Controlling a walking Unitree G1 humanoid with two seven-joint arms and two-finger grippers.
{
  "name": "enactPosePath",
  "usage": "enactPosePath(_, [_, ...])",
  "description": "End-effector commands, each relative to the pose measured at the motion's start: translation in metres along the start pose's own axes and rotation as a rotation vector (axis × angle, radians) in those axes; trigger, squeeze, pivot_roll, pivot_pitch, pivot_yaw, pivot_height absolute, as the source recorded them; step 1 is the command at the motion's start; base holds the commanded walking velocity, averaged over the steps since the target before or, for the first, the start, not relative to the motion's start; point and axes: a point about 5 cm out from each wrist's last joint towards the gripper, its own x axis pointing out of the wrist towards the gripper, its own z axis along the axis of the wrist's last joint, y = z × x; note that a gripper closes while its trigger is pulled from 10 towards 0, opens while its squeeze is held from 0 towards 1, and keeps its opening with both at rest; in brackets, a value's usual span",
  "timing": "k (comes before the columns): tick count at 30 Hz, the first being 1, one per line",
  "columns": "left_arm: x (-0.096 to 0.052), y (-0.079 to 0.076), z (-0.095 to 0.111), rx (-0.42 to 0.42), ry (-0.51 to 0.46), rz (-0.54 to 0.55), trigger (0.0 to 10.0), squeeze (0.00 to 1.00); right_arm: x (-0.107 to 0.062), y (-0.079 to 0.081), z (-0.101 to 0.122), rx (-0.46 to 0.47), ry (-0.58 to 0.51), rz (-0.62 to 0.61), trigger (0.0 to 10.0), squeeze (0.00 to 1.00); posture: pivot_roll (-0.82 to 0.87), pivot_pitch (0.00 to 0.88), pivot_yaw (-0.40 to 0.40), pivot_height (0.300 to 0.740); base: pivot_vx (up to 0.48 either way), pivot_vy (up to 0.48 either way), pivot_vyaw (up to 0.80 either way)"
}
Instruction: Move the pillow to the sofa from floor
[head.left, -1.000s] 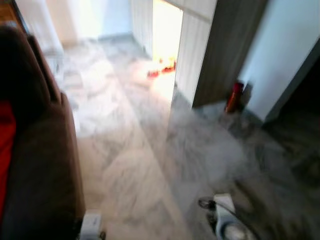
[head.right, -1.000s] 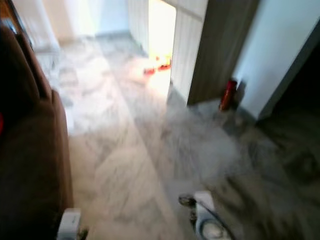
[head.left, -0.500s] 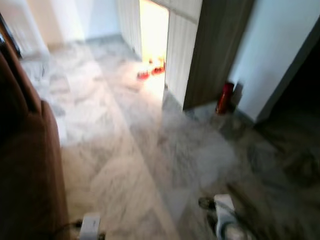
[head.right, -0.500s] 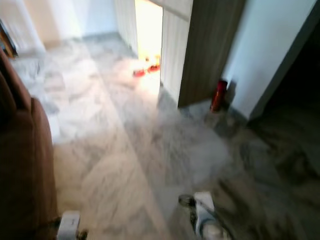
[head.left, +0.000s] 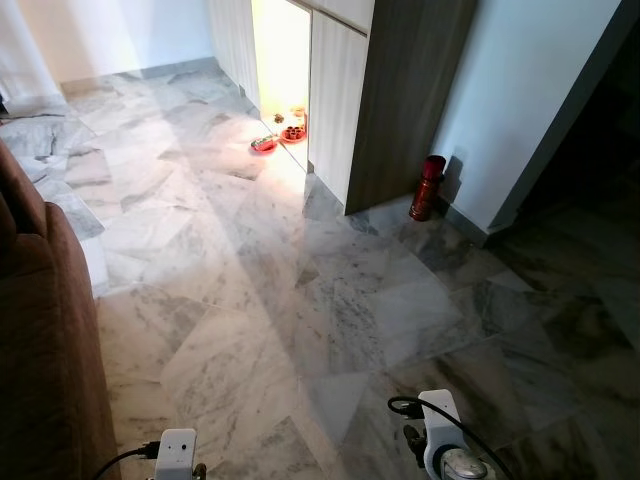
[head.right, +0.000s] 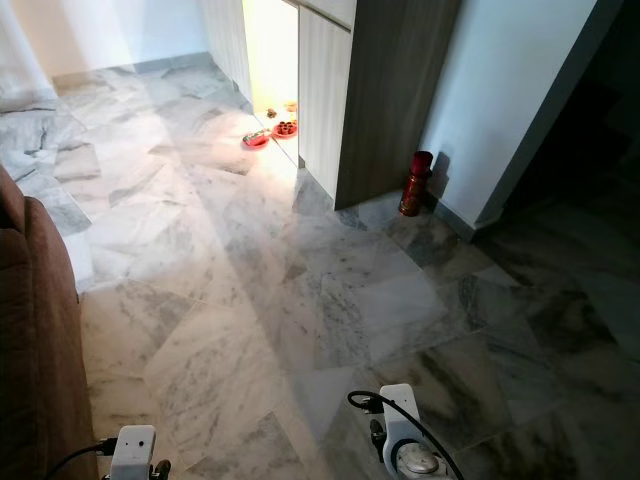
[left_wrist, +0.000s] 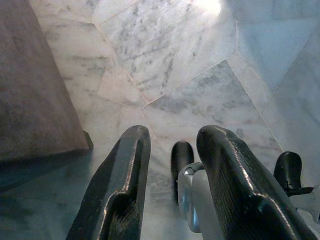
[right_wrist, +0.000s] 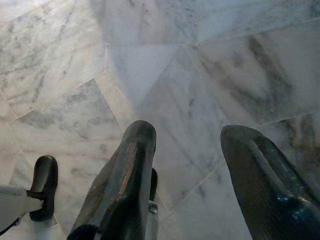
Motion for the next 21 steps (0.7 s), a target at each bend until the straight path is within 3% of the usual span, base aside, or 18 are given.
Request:
enactPosePath(1, [-0.0023,0.0006,-0.0079,-0.003,0.024,0.003,10.0,0.00,-0.0005,-0.0012,-0.0022,0.007,0.002,0.001,10.0,0.00,0.11,0.086,-0.040,0.740,0.000,0.000,0.00])
enactPosePath(21, [-0.0025,-0.0001,-0.0089,-0.002,0.029,0.001,10.0,0.00,-0.0005,-0.0010,-0.0024,0.003,0.004,0.005,10.0,0.00,0.11,0.082,-0.042,0.740,0.000,0.000,0.00])
